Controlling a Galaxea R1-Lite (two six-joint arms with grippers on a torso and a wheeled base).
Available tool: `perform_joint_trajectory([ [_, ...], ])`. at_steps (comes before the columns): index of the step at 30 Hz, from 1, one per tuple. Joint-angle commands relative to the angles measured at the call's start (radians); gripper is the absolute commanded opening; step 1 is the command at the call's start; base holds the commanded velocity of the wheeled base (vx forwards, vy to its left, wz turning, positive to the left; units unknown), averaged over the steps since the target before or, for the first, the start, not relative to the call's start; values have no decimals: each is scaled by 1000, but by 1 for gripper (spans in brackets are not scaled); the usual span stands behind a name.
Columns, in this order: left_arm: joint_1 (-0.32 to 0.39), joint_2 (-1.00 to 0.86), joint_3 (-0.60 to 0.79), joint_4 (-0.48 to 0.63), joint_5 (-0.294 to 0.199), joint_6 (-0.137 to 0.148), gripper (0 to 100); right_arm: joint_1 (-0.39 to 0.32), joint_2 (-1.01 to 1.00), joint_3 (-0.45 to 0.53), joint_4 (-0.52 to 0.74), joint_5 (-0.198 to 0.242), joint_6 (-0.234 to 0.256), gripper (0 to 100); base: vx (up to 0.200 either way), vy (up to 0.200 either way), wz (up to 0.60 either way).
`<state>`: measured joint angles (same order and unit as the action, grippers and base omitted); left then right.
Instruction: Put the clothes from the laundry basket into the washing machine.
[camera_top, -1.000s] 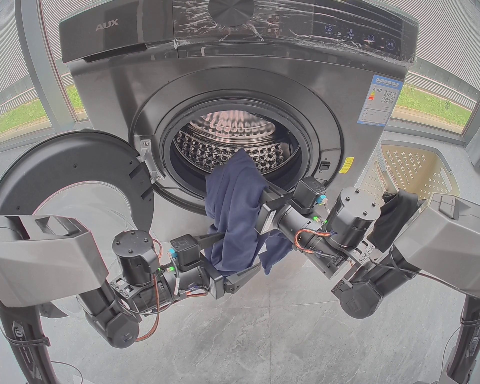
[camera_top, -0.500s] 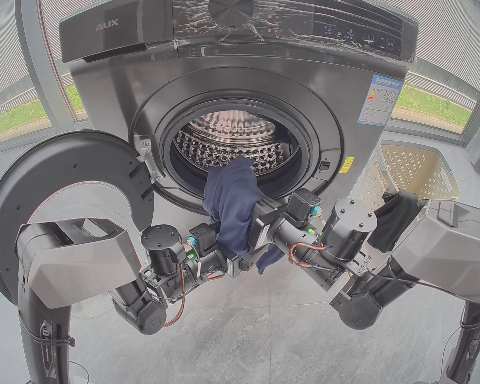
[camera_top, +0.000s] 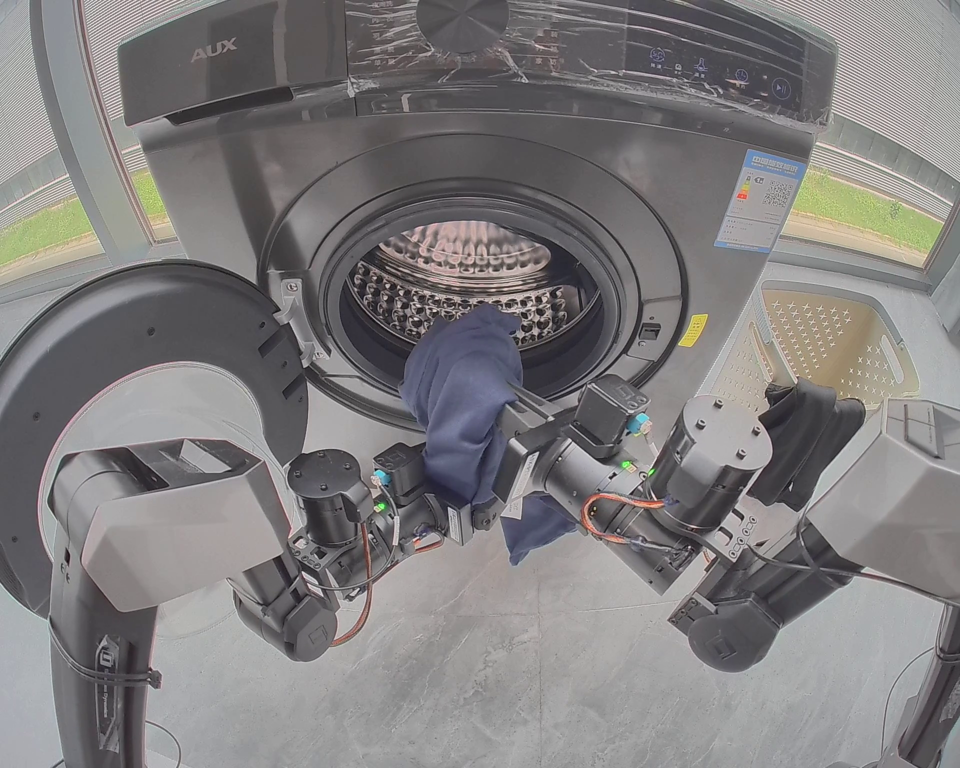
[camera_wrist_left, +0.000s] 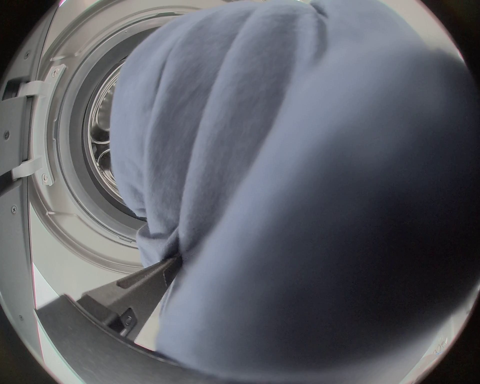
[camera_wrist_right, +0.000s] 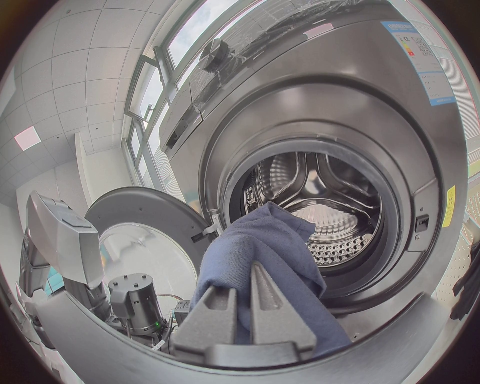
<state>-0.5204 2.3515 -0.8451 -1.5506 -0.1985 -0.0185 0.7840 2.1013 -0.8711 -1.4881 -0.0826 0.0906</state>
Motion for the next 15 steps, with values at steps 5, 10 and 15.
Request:
perform_joint_trajectory([
  [5, 8, 5, -15, -2, 4, -6, 100, 4, -15, 29, -9, 0, 3, 0, 0, 0, 0],
  [10, 7, 2, -17, -2, 22, -17, 0, 3, -15, 29, -12, 0, 4, 0, 0, 0, 0],
  [15, 25, -21, 1, -3, 37, -26, 0, -25, -37, 53, -14, -5, 18, 0, 0, 0, 0],
])
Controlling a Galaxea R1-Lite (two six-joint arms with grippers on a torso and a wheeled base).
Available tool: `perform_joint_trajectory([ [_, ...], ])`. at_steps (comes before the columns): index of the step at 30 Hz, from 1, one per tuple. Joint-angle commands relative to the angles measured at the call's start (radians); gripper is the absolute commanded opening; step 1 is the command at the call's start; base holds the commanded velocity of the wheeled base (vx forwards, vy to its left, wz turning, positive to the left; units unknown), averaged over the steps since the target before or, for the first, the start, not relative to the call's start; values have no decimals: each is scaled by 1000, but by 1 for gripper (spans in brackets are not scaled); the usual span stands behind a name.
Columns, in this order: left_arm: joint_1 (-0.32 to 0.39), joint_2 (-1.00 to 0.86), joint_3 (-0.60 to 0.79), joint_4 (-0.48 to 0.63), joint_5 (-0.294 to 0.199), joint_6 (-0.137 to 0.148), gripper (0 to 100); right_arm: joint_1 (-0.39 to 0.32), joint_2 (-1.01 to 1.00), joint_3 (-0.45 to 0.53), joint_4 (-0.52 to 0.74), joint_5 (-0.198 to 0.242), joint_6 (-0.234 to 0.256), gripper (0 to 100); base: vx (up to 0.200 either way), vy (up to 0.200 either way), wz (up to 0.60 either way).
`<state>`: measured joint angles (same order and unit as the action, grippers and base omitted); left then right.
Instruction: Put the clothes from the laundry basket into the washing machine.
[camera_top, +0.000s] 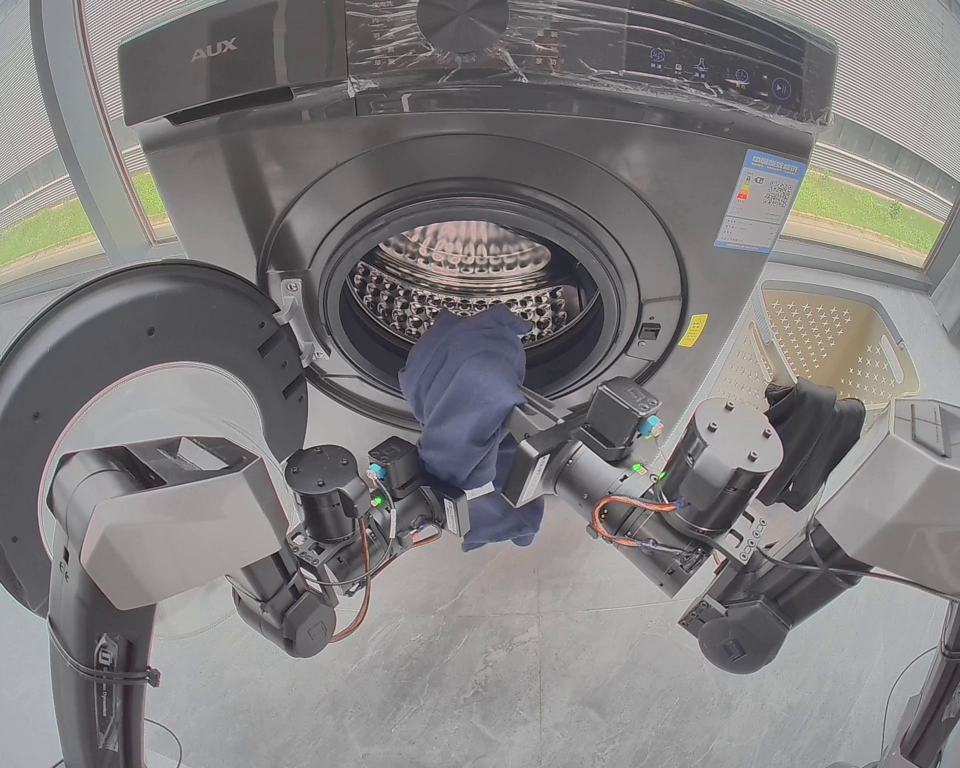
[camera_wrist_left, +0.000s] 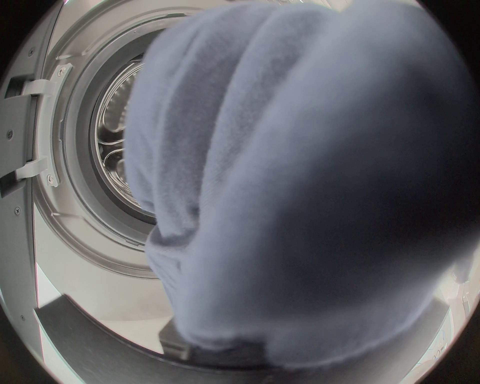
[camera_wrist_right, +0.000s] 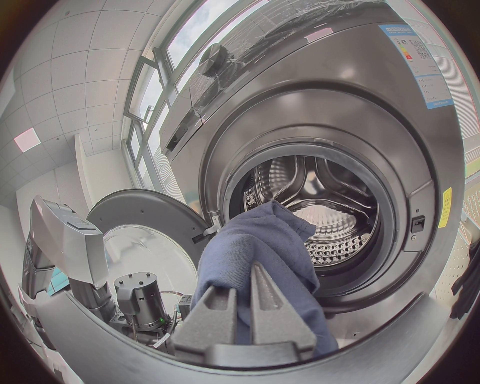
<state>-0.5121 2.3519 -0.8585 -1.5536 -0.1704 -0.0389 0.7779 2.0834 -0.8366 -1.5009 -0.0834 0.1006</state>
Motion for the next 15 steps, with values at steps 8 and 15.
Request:
perform_joint_trajectory([
  [8, 26, -160, 111, 0, 14, -72, 0, -104, -29, 116, -4, -18, 21, 0, 0, 0, 0],
  [15, 35, -290, 233, 0, 14, -104, 0, -114, -20, 189, -7, -12, 31, 0, 0, 0, 0],
])
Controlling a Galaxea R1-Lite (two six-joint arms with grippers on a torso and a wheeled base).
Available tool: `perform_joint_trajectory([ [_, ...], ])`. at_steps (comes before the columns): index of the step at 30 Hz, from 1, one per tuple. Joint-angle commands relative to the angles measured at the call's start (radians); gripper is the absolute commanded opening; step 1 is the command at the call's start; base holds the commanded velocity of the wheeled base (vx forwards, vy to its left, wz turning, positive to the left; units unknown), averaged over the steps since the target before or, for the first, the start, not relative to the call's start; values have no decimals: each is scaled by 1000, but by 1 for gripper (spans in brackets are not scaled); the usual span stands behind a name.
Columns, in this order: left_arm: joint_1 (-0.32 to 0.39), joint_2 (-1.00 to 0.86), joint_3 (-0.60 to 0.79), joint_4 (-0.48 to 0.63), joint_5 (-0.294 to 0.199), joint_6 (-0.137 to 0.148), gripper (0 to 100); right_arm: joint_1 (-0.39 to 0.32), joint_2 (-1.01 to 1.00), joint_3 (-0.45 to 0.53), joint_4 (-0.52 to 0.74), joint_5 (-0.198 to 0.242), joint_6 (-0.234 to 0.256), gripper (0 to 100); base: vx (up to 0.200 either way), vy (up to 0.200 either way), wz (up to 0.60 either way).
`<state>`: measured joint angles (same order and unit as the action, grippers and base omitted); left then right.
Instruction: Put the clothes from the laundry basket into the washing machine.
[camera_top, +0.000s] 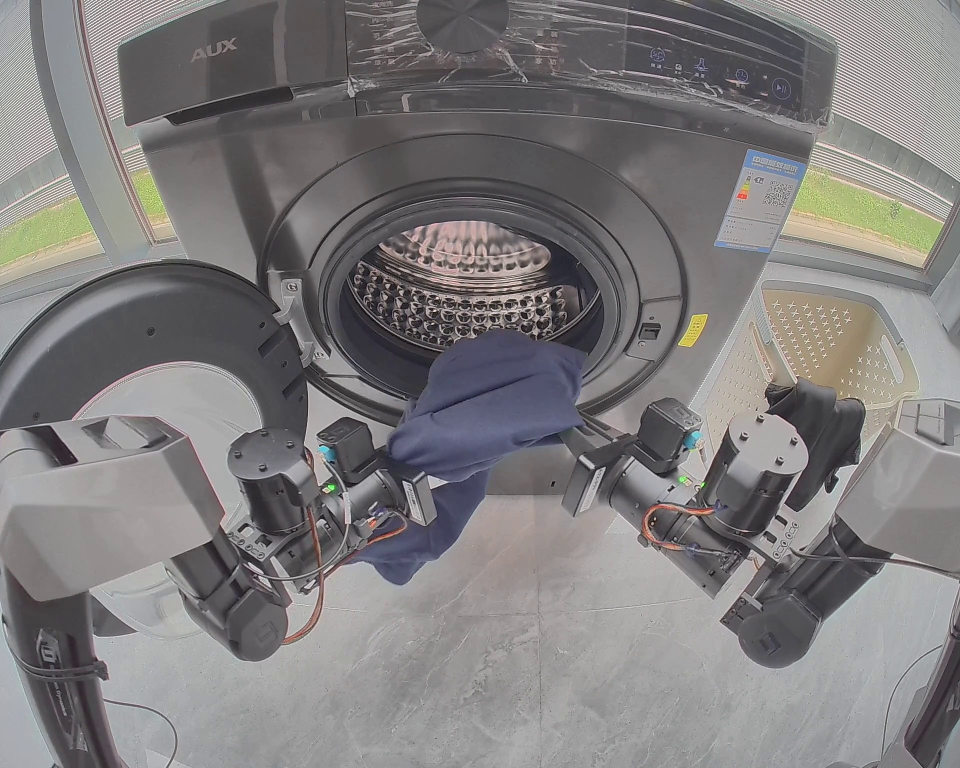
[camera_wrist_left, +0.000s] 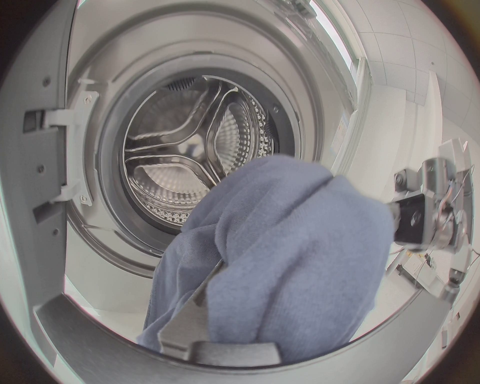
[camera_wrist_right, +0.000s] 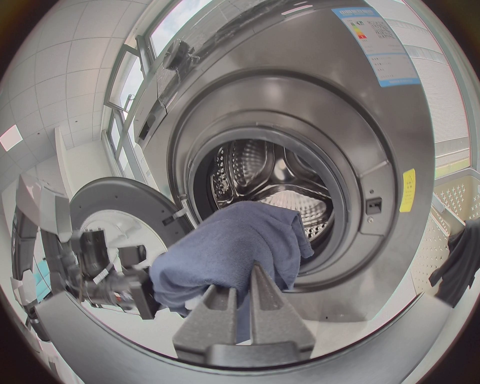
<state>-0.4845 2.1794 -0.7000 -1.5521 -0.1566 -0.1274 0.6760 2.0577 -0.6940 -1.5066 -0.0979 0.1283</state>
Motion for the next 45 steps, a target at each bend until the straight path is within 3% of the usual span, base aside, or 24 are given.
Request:
perform_joint_trajectory([
  [1, 7, -131, 86, -2, 0, -17, 0, -12, 7, 48, -3, 3, 4, 0, 0, 0, 0],
  [5, 3, -207, 151, -2, -6, -47, 0, 1, 7, 47, -12, 3, 4, 0, 0, 0, 0],
  [6, -6, -247, 175, 0, -14, -74, 0, 4, 18, 47, -12, 4, 4, 0, 0, 0, 0],
  [20, -42, -285, 174, 0, -15, -80, 0, 76, 53, 47, -37, 6, 4, 0, 0, 0, 0],
  [21, -42, -285, 174, 0, -17, -80, 0, 76, 52, 51, -37, 4, 2, 100, 0, 0, 0],
  [28, -45, -300, 186, 0, -9, -70, 0, 62, 6, 64, -37, 4, 10, 100, 0, 0, 0],
  [31, -52, -342, 201, 1, 3, -78, 0, 59, -105, 134, -37, 17, 1, 100, 0, 0, 0],
  [37, -98, -372, 275, 1, 71, -61, 0, 57, -223, 377, -20, 102, -26, 100, 0, 0, 0],
  [41, -114, -380, 333, 1, 78, -60, 0, 2, -218, 426, -34, 102, -65, 100, 0, 0, 0],
  [42, -108, -378, 341, 0, 78, -55, 0, -56, -218, 432, -32, 109, -85, 100, 0, 0, 0],
  [45, -108, -385, 352, 0, 80, -57, 0, -87, -218, 442, -32, 132, -87, 100, 0, 0, 0],
])
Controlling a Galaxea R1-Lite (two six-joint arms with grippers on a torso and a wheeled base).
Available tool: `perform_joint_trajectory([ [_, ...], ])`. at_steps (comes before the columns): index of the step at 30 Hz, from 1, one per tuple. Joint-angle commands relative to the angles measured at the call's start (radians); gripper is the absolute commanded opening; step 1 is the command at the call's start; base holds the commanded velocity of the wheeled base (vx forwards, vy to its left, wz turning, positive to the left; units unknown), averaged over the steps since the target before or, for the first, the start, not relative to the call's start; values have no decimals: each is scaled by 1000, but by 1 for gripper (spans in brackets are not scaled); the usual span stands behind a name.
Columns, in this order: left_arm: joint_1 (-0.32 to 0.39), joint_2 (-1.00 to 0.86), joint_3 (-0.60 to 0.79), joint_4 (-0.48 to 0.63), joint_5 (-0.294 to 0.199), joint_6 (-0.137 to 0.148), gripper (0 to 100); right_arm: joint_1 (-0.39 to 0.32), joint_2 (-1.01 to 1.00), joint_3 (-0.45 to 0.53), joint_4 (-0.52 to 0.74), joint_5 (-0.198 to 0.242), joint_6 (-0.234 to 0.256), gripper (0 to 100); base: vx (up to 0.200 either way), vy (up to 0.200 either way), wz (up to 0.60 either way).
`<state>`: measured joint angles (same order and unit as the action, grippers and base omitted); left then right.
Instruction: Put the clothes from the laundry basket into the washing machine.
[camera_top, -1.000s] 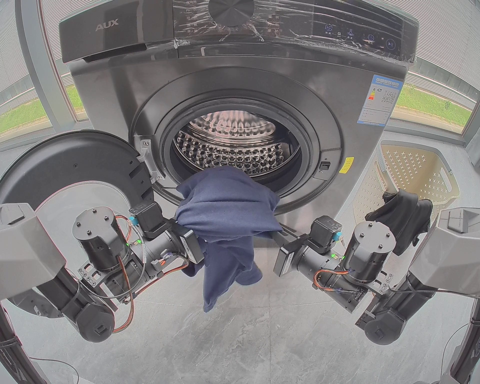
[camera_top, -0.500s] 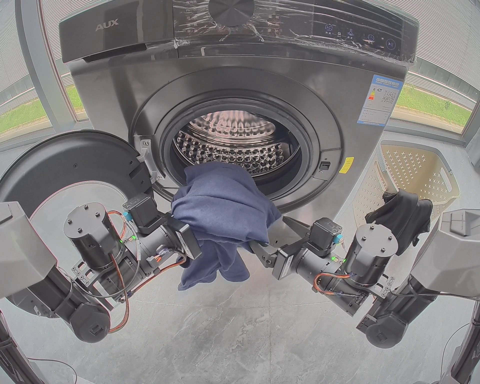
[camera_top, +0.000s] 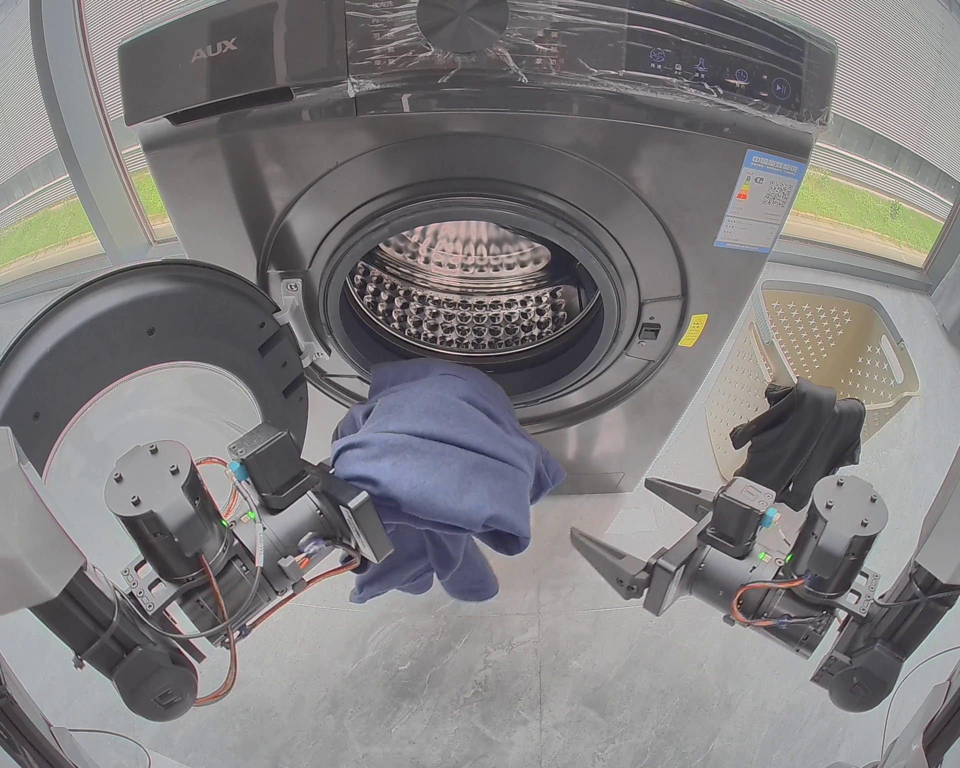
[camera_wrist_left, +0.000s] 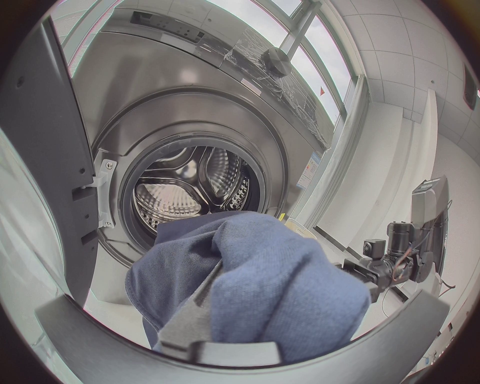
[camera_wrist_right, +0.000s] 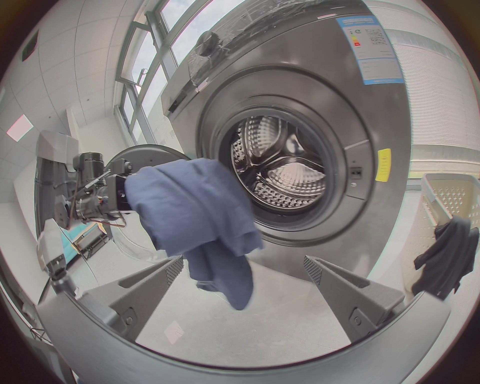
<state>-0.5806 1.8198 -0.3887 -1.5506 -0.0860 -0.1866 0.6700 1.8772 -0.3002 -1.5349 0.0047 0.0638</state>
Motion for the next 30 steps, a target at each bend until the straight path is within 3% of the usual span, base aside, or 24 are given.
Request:
perform_joint_trajectory([
  [1, -11, -31, 42, -2, 11, 3, 0, -84, -38, 50, -4, 31, -22, 100, 0, 0, 0],
  [22, -24, -25, 103, -2, 12, 21, 0, -107, 8, -22, -7, 5, -12, 100, 0, 0, 0],
  [24, -30, -28, 100, -2, 11, 21, 0, -107, 8, -23, -7, 6, -12, 100, 200, 0, 0],
  [30, -42, -19, 108, -3, 15, 68, 0, -98, 8, -27, -7, 5, -12, 100, 133, 0, 0],
])
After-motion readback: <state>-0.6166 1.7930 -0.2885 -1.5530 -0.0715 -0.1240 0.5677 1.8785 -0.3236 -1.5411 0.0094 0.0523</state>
